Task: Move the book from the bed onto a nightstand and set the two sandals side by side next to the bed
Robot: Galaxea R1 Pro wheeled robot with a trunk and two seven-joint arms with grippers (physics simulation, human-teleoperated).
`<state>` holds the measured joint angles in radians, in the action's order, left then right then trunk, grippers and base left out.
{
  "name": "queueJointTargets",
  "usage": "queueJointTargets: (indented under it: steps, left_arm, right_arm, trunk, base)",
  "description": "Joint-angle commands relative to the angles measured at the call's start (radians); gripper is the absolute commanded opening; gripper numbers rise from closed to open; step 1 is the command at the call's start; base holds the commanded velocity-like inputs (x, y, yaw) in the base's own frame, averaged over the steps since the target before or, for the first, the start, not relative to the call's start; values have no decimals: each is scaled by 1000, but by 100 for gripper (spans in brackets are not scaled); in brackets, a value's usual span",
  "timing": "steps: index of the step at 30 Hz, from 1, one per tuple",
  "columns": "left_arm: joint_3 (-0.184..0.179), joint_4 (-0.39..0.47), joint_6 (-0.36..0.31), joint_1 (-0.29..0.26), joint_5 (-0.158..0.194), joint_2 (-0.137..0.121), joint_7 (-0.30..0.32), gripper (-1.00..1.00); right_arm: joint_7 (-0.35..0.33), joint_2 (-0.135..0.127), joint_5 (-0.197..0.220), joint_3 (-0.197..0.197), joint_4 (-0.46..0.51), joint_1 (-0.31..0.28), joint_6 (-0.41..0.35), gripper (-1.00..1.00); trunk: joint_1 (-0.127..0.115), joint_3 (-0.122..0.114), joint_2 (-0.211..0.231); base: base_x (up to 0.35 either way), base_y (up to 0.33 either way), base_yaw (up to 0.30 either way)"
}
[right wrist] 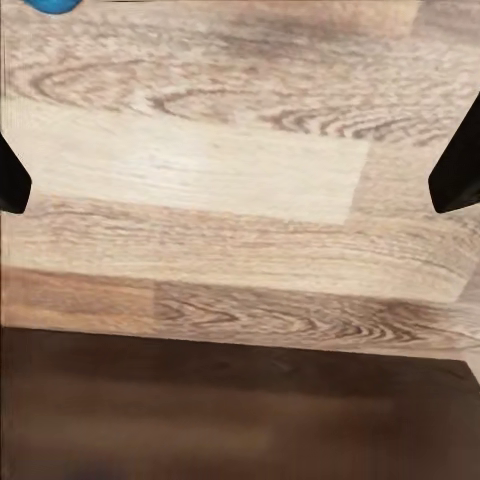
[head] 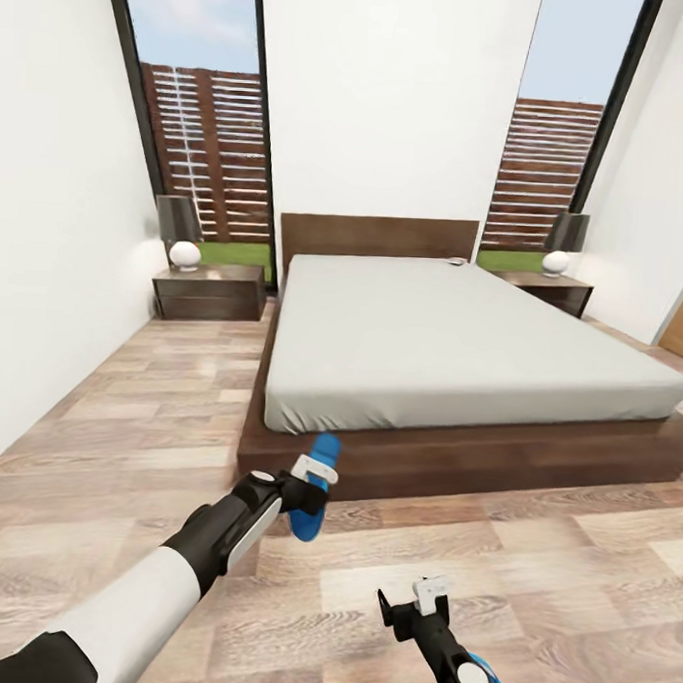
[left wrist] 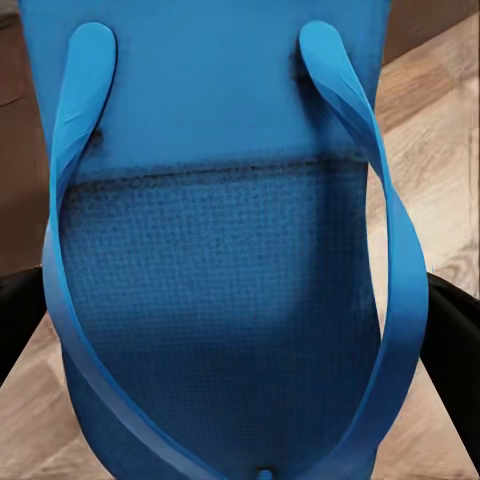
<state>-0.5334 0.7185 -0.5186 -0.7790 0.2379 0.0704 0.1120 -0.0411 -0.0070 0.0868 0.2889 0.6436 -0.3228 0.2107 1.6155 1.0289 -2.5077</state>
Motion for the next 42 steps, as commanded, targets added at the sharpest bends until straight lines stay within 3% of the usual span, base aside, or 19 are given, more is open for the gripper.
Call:
queueJointTargets:
  steps: [1, 7, 10, 42]
  left_arm:
    - [-1, 1, -4, 0, 1, -1, 13, -100]
    - [-2, -2, -4, 0, -52, -1, 56, -100]
    - [-2, -3, -4, 0, -63, -1, 59, -100]
    - [-3, -10, -6, 0, -66, 1, 58, -100]
  right_arm:
    - [-3, 0, 9, -8, -1, -1, 3, 100]
    - [-3, 4, 6, -30, -2, -1, 3, 100]
    - [-3, 5, 5, -31, -2, -1, 3, 100]
    - [-3, 5, 4, -31, -2, -1, 3, 100]
  trunk:
    - [0, 0, 0]
    - [0, -3, 0]
    - [0, -5, 0]
    - [0, -23, 0]
  base:
    - [38, 317, -290]
    - [10, 323, -289]
    - [1, 325, -288]
    - [-9, 324, -288]
